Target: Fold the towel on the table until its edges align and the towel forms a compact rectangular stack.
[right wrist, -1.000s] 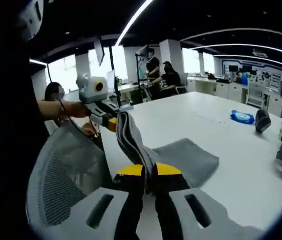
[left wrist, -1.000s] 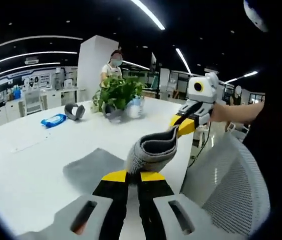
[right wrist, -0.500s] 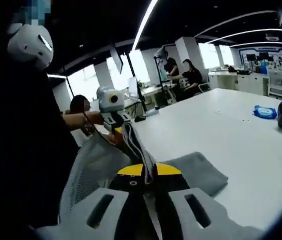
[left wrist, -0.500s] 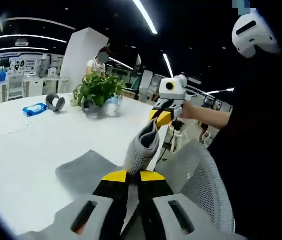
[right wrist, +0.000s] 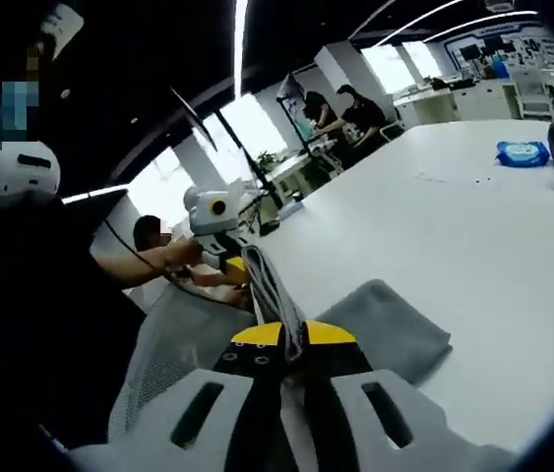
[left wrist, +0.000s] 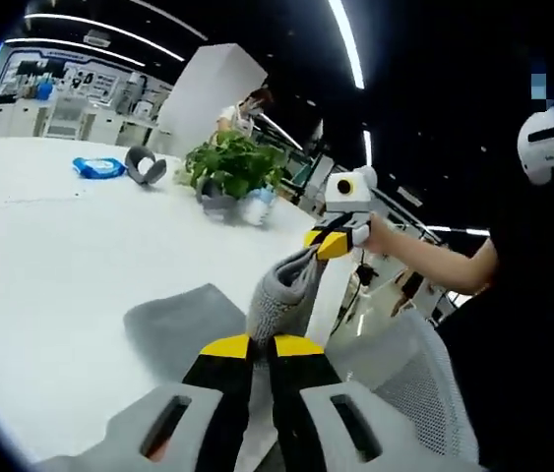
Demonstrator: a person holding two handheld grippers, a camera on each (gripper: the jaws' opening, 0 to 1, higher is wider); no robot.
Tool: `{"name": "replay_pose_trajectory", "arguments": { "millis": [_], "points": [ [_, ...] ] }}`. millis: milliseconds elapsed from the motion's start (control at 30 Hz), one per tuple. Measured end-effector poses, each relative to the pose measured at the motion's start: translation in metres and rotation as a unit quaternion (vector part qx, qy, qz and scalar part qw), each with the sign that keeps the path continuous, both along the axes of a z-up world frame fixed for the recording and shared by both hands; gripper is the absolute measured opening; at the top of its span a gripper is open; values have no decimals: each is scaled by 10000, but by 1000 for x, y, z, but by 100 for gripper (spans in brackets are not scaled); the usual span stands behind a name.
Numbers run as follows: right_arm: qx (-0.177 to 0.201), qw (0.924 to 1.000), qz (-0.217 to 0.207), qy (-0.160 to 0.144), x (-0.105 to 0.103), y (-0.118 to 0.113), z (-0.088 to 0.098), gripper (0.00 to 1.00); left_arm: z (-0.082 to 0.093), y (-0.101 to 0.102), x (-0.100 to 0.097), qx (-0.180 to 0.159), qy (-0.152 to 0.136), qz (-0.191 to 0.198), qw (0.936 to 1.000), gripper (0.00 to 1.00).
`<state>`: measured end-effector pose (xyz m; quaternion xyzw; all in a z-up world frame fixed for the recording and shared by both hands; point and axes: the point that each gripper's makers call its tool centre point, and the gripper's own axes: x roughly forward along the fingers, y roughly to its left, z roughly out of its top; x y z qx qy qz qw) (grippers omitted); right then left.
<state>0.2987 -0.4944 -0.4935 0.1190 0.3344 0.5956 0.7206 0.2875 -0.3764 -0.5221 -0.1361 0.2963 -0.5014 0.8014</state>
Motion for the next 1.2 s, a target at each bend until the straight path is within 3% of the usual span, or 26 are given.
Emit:
{"name": "replay_pose_trajectory", "arguments": {
  "millis": [167,233,500,533,733,867,967,1133,1200],
  "points": [
    [-23,9938,-428,1024,31,-3,-25,4,-20,5,26,27,430,443,9981,6],
    [-151,9911,-612,1173,42,-5,-38,4,-31,4,38,78,636,633,9959,6],
    [-431,9830,-1171,1345,67,-12,-74,3,-64,-1,64,415,840,933,9912,6],
    [-570,9785,-1367,1437,71,-15,-85,3,-67,-2,66,449,859,951,9907,6],
    [-438,9695,-1812,1589,78,-17,-109,2,-90,0,70,742,962,1067,9868,6],
    [-421,9688,-1952,1466,82,-14,-115,1,-99,4,74,852,929,1283,9837,6],
    [-567,9710,-1999,1185,86,-13,-122,1,-107,5,77,960,875,1441,9810,6],
    [-866,9730,-2066,549,93,-13,-132,0,-114,7,79,1290,500,1516,9787,6],
    [-982,9736,-2043,255,95,-14,-134,0,-116,7,80,1294,479,1595,9775,7]
  ]
}}
